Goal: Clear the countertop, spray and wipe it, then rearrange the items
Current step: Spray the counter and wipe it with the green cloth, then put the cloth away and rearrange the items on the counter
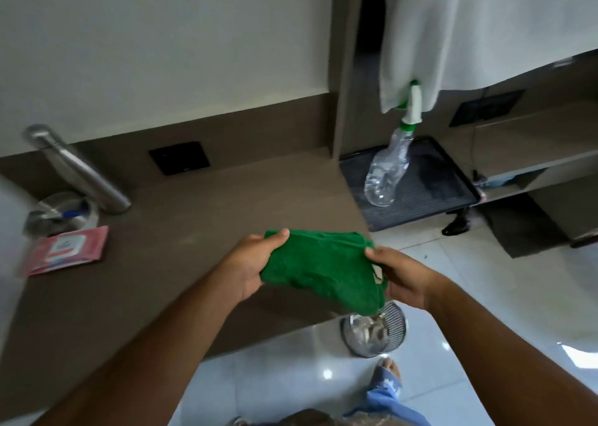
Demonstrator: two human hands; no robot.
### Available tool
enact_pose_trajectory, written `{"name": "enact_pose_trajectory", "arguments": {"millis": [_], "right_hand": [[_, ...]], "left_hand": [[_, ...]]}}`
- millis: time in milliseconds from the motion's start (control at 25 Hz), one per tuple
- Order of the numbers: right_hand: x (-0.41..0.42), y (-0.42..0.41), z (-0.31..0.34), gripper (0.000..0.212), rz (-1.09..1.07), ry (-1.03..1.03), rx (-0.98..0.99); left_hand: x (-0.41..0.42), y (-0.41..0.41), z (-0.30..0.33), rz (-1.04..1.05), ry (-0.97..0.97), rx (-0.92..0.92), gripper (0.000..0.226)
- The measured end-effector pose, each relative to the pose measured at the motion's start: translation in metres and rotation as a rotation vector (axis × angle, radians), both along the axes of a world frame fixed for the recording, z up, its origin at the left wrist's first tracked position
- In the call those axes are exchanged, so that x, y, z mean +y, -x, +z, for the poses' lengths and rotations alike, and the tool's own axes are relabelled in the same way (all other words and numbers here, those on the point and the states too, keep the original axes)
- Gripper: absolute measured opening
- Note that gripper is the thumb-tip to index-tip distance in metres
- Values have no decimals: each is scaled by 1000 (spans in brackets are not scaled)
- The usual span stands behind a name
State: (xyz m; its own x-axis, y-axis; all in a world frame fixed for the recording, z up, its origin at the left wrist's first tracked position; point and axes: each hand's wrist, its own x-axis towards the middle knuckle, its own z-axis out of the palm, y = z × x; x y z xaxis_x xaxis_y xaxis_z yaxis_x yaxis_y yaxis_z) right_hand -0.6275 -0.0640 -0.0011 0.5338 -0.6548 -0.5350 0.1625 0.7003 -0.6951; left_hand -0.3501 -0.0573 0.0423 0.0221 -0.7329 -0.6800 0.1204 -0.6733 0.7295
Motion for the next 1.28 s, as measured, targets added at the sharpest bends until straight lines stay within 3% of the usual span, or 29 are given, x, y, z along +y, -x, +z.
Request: {"name": "enact_pose_trajectory", "arguments": {"millis": [120,240,400,560,640,760,840,960,1120,1280], "right_hand": [[-47,100,-11,38,109,72,279],[-108,188,-27,27,47,87,568],[-200,262,-55,24,-62,121,765],[-273,292,-84,25,-196,145,825],[-292,297,-93,32,-320,184,903],[-283,298,-91,26,-345,438,1174],[-253,291,-87,18,-333,552,1151],[-201,258,-83,22,-211,626,1048],[-150,160,-73,20,-24,735,840],[-124,44,-53,20,162,812,695]], "left_hand": [[-39,96,-23,-1,-97,78,30],[-81,199,-51,14,-123,71,30],[-157,299,-87,-11,-52,-142,36],[-226,339,-120,13,32,-336,29],[-239,350,-130,51,89,-320,24],[-220,354,-141,-33,175,-370,26],[-191,344,-145,-140,199,-445,34],[-150,305,-139,-170,238,-522,38],[-101,213,-111,-185,328,-704,31],[-56,97,-72,-154,264,-1009,37]]}}
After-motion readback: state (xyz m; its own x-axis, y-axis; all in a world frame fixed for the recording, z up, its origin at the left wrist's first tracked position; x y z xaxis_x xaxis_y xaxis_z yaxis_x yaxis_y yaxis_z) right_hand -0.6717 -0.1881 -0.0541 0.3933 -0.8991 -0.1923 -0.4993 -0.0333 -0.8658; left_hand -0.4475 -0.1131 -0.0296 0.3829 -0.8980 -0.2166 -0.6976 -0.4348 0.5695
